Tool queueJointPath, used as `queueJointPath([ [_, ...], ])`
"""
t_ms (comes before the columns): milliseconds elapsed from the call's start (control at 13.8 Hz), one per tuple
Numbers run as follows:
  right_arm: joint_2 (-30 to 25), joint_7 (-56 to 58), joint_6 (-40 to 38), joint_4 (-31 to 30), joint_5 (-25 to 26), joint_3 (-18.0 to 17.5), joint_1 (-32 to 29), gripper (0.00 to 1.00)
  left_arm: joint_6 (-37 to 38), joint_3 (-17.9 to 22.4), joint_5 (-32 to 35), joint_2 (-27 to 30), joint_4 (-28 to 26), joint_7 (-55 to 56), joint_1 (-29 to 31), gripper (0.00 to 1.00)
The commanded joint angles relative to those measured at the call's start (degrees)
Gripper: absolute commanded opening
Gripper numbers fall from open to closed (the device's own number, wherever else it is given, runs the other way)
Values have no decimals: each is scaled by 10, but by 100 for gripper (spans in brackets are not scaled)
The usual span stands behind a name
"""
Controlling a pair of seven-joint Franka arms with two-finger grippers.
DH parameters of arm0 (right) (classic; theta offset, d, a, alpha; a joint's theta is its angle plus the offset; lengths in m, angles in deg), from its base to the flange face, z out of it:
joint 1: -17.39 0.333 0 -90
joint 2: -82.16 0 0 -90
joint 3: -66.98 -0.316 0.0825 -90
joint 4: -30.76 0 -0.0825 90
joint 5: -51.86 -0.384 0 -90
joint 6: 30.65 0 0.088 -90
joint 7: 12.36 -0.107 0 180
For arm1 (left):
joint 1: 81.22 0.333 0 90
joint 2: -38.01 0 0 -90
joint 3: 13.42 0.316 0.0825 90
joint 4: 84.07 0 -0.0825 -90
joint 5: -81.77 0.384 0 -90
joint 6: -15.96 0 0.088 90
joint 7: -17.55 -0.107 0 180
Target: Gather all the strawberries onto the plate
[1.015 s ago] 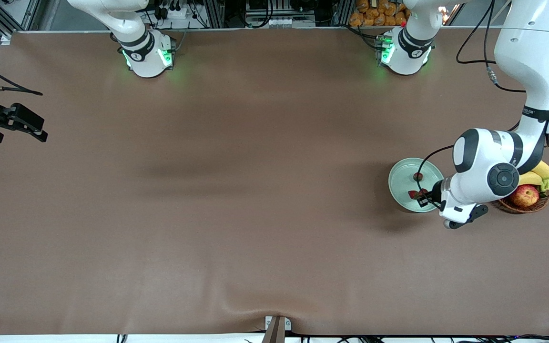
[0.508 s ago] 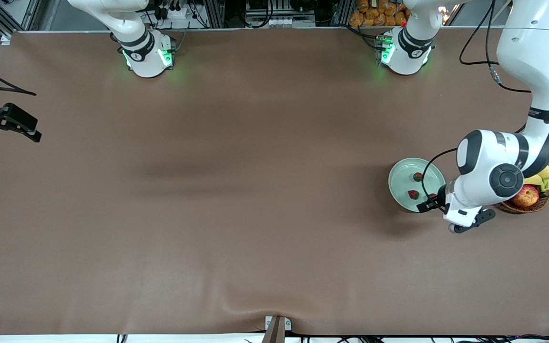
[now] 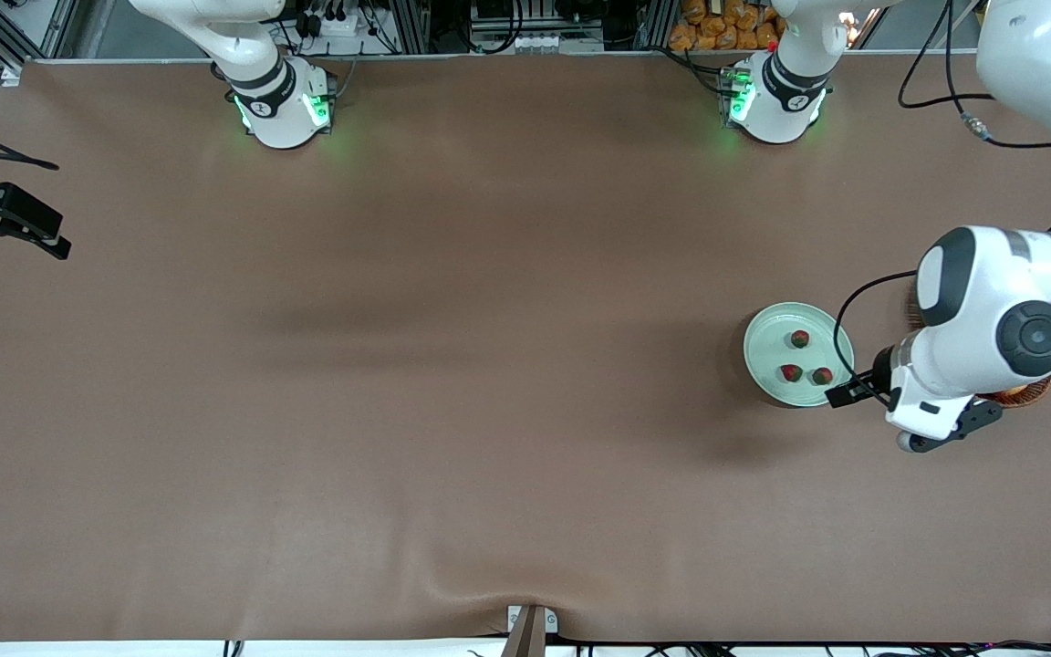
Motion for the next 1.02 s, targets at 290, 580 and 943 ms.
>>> queueJointPath([
  [290,3,2,-22,18,0,-3,-30,100,134,-17,-18,106,57,-50,3,100],
  [580,6,3,-22,15,0,-3,-28,100,144,-20,-23,134,57,-132,-1,100],
  [943,8,3,-25,15,-1,-6,-21,100,162,-41,-45,149,65,-206,4,100],
])
